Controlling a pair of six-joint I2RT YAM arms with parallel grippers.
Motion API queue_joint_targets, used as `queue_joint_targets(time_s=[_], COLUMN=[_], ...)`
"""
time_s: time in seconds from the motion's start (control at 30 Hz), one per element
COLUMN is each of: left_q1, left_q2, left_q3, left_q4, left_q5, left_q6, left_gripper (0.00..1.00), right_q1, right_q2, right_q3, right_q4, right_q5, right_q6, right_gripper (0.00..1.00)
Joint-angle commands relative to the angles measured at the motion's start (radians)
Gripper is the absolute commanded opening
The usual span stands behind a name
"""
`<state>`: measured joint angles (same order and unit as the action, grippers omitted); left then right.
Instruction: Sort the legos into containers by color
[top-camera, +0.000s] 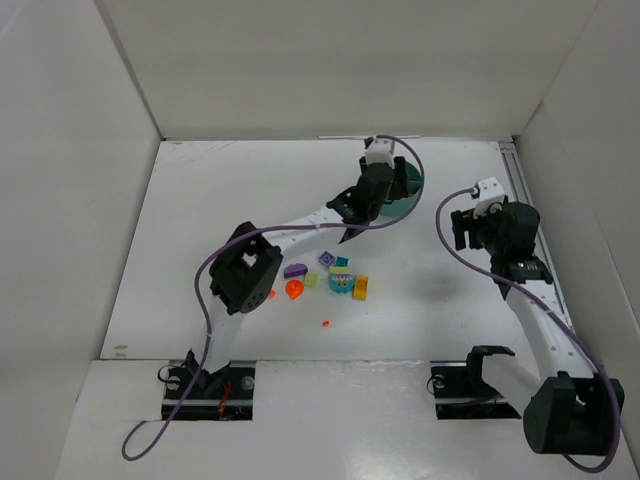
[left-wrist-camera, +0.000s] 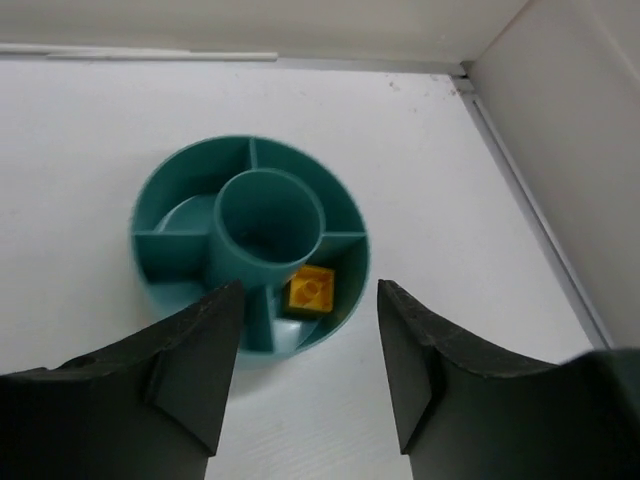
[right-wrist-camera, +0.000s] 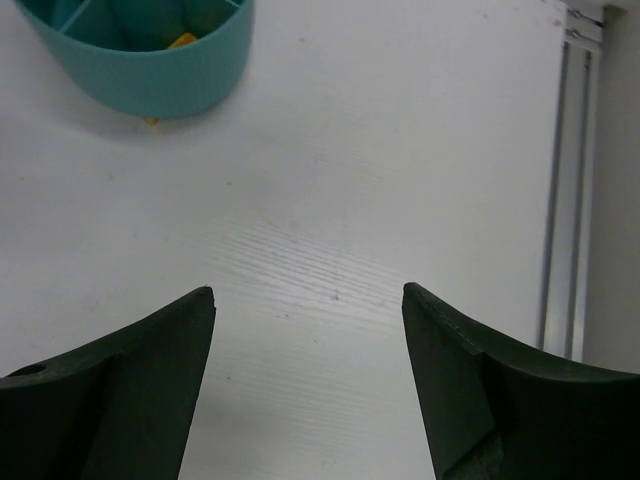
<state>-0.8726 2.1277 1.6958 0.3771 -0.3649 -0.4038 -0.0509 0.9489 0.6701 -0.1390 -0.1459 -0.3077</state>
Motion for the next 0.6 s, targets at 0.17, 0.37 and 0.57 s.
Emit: queue_joint_targets(time_s=[0.17,0.37,0.57], left_q1=[0.129,0.129,0.129], left_q2=[-0.429,-0.603,-0.741], left_q3=[-0.369,-0.534,-0.678], left_q4=[-0.102,-0.24,-0.323], left_q5=[0.116,0.104,0.047], left_q6=[-0.102,-0.128,-0.168], left_gripper=[0.83,1.0,1.0], right_q1=[0.307,0.496,0.735], right_q2=[0.134,0.264,0.393], right_q3=[0.103,0.123,0.137], right_q4=[-0.057,-0.067,0.009], right_q5=[-0.089,0.003,-0.029], right_q6=[-0.142,-0.079,0.042], right_gripper=[0.82,0.82,0.82])
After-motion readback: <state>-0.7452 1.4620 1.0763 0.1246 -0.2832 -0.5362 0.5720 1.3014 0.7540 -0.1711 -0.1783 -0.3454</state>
